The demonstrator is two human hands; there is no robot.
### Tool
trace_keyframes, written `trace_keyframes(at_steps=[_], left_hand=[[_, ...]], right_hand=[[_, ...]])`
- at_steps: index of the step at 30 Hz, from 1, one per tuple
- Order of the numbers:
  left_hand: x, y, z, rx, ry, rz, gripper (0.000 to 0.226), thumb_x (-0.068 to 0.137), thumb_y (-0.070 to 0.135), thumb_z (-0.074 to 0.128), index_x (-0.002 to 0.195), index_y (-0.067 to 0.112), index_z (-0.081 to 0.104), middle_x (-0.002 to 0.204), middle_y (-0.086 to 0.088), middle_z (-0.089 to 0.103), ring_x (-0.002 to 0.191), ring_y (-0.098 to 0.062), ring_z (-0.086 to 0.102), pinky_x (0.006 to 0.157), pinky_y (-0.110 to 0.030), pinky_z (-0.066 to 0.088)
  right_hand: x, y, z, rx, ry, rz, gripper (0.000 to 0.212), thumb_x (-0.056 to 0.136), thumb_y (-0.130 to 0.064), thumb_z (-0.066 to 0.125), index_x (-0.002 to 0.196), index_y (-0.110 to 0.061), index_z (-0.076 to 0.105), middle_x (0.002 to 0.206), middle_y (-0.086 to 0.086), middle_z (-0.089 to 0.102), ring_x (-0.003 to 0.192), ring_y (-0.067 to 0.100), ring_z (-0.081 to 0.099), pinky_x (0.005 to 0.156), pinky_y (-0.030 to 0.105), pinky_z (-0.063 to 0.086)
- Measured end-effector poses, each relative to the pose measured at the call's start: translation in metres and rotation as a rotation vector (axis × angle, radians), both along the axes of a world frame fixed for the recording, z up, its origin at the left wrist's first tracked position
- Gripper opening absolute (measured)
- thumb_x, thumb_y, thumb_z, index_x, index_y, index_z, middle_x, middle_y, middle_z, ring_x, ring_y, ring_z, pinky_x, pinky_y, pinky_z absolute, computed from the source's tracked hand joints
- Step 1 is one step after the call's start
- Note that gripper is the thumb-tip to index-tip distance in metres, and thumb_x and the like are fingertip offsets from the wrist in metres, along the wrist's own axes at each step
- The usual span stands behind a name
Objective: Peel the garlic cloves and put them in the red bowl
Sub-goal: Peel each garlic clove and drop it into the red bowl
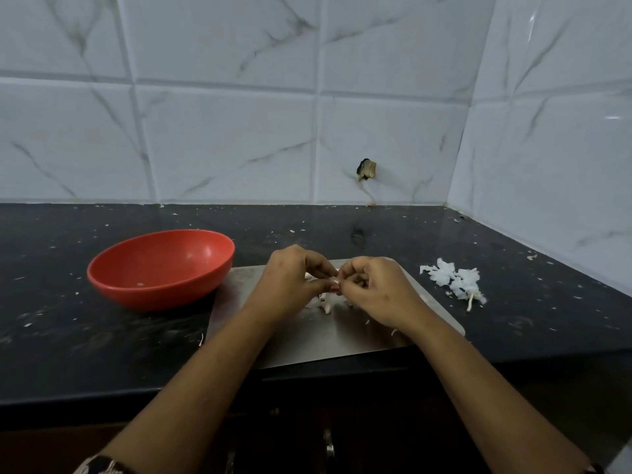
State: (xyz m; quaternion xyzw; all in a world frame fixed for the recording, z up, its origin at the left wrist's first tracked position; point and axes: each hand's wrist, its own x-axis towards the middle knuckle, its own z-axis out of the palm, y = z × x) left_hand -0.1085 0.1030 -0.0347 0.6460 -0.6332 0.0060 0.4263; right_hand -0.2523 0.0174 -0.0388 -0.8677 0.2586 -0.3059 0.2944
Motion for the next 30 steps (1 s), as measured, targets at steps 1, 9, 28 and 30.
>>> trace_keyframes(at_steps=[1, 9, 28, 30], left_hand=[[-0.001, 0.000, 0.000, -0.008, -0.009, 0.000, 0.014, 0.071, 0.012, 0.082, 0.084, 0.011, 0.077, 0.072, 0.013, 0.062, 0.071, 0.023, 0.054, 0.070, 0.002, 0.036], [-0.004, -0.001, -0.002, -0.123, -0.055, 0.039, 0.024, 0.070, 0.018, 0.083, 0.093, 0.017, 0.074, 0.078, 0.014, 0.065, 0.079, 0.013, 0.056, 0.073, 0.003, 0.031], [0.004, -0.006, -0.010, -0.087, -0.343, 0.103, 0.017, 0.075, 0.030, 0.073, 0.092, 0.028, 0.072, 0.076, 0.020, 0.058, 0.086, -0.009, 0.051, 0.080, -0.033, 0.040], [0.005, -0.006, -0.011, -0.017, -0.345, 0.108, 0.019, 0.079, 0.033, 0.071, 0.099, 0.033, 0.071, 0.083, 0.021, 0.051, 0.093, -0.006, 0.048, 0.088, -0.028, 0.032]], right_hand=[[0.000, 0.000, 0.000, -0.006, 0.005, 0.002, 0.009, 0.085, -0.006, 0.062, 0.085, -0.011, 0.069, 0.061, -0.010, 0.059, 0.051, -0.003, 0.056, 0.052, 0.011, 0.041], [-0.003, 0.005, 0.004, 0.061, -0.155, 0.008, 0.009, 0.086, -0.008, 0.061, 0.086, -0.016, 0.058, 0.060, -0.004, 0.067, 0.064, 0.019, 0.067, 0.068, 0.034, 0.055], [-0.011, -0.010, 0.001, 0.015, -0.064, -0.059, 0.003, 0.091, -0.013, 0.061, 0.090, -0.014, 0.064, 0.075, -0.005, 0.073, 0.064, 0.004, 0.065, 0.063, 0.015, 0.049], [-0.018, -0.019, 0.002, 0.021, -0.085, -0.085, 0.009, 0.093, -0.013, 0.060, 0.089, -0.015, 0.069, 0.081, -0.006, 0.074, 0.075, -0.001, 0.068, 0.070, 0.016, 0.052]])
